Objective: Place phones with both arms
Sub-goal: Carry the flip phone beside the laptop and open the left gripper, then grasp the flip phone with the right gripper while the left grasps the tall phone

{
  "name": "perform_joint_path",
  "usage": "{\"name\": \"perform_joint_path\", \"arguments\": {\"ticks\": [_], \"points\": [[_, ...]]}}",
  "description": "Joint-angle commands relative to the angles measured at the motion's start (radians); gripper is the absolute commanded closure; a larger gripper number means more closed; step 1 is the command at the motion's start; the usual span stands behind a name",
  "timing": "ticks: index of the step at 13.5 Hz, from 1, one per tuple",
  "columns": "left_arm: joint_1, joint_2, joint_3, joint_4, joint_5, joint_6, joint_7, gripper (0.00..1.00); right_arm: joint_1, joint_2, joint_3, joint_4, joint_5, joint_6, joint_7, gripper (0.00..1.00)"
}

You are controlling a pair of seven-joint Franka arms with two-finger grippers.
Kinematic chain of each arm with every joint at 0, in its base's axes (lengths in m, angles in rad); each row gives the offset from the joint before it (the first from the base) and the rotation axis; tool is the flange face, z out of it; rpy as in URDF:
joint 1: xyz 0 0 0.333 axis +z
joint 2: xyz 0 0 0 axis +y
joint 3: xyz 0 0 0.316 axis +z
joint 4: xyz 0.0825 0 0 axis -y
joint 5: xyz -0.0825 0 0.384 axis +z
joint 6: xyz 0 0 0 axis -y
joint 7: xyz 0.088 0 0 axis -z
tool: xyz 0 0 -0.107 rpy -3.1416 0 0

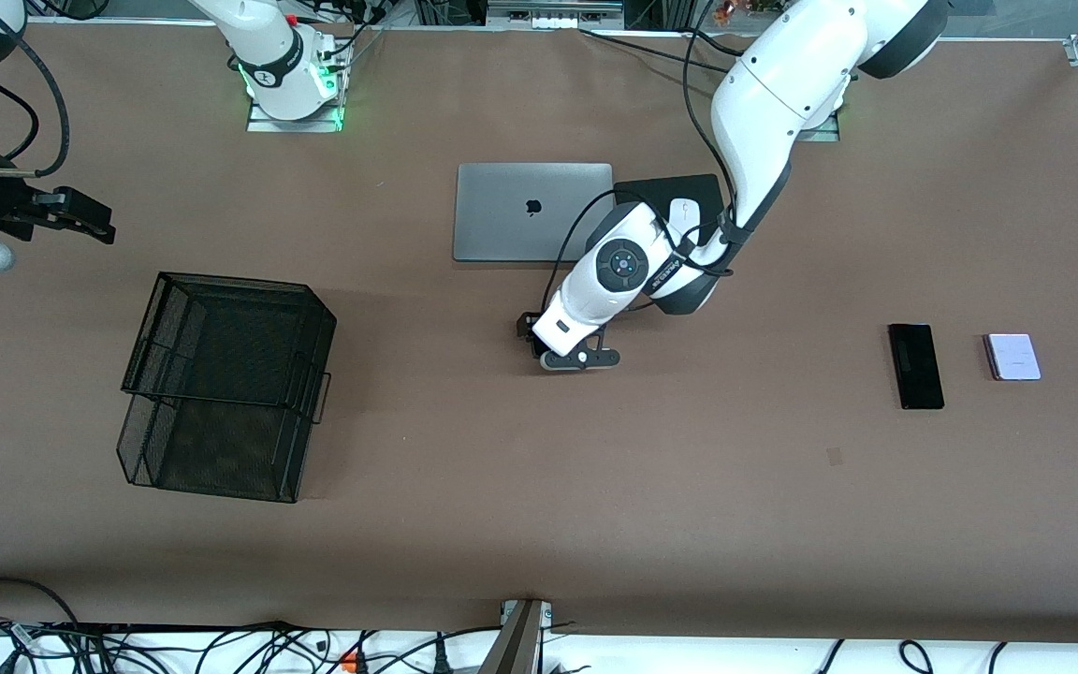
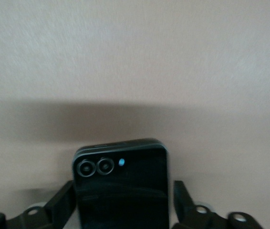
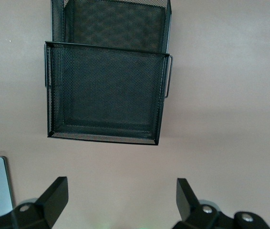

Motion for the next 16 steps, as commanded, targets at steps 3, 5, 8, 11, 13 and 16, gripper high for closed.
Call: {"name": "perform_joint_path", "arguments": {"ticks": [3,5,8,11,13,16], "points": [[0.101,-0.159,0.007,0.038,-0.010,-0.378,-0.003,0.00,0.115,0.058,0.004,0.009,0.003,0.052,0.029,0.00],[0.204,-0.235,0.015,0.038,-0.005,-0.606,0.012,0.00,0.193,0.065,0.004,0.009,0.053,0.066,0.069,0.00],[0.360,-0.264,0.017,0.039,0.163,-0.869,0.089,0.00,0.404,0.131,0.004,0.047,0.078,0.125,0.330,0.00],[0.483,-0.249,0.015,0.010,0.400,-0.911,0.151,0.00,0.604,0.283,0.004,0.177,0.080,0.193,0.599,0.00],[0.569,-0.240,0.015,0.001,0.491,-0.876,0.306,0.00,0.711,0.393,0.002,0.273,0.074,0.236,0.710,0.00],[0.734,-0.200,0.012,-0.002,0.476,-0.717,0.613,0.00,0.793,0.510,0.002,0.308,0.074,0.344,0.712,0.00]]}}
